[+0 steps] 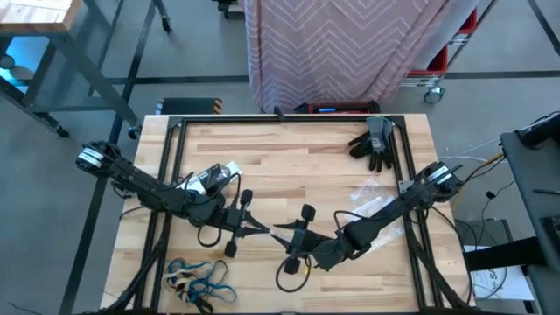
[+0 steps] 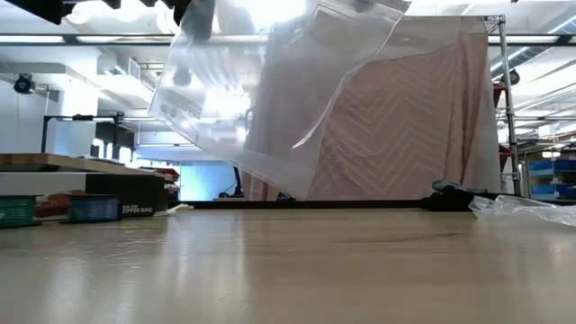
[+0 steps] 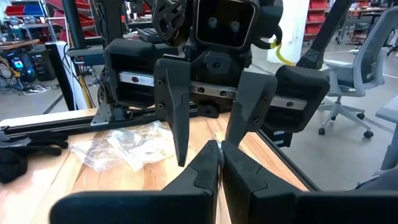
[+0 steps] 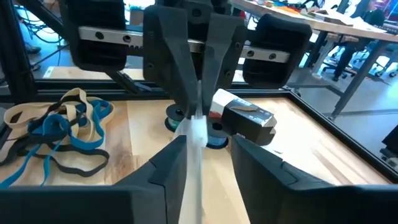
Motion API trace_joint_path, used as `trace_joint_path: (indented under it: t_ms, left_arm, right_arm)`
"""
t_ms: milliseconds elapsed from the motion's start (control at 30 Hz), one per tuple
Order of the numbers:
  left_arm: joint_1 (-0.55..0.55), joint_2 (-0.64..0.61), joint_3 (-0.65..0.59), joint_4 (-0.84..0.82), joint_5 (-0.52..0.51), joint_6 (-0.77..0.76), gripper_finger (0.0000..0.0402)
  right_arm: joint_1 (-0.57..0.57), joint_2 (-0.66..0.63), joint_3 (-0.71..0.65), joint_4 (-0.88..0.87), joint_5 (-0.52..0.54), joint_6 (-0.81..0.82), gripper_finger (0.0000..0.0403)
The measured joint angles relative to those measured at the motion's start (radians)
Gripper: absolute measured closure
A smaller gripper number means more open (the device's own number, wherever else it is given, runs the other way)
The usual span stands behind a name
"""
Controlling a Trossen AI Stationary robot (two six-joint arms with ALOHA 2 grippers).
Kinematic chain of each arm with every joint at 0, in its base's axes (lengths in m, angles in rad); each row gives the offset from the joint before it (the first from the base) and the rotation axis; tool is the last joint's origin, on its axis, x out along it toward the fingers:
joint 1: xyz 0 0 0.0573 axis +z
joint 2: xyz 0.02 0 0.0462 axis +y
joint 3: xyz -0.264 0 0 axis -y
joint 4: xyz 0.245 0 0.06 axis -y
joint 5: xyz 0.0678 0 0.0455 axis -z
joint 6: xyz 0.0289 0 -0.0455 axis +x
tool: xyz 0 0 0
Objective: Sort rubber bands
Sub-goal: Open the transparent zip bag
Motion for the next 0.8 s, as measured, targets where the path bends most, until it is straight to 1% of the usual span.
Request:
trace_joint_path:
  t_ms: [200, 533, 667, 800]
  left_arm:
    - [0.000, 0.000, 0.000, 0.007, 0.000, -0.001, 0.0401]
    - [0.000, -0.002, 0.000, 0.008, -0.009, -0.005, 0.0402]
    - [0.000, -0.007, 0.000, -0.005, -0.010, -0.005, 0.0401]
    - [0.000, -0.015, 0.000, -0.008, -0.010, -0.005, 0.0401]
  right_arm:
    - [-0.005, 0.000, 0.000, 0.059, -0.008, -0.040, 0.0325]
    - [-0.006, 0.000, 0.000, 0.051, -0.012, -0.043, 0.0386]
    - [0.003, -0.012, 0.000, 0.018, -0.012, -0.041, 0.0394]
    - [0.011, -0.039, 0.000, -0.027, -0.014, 0.005, 0.0388]
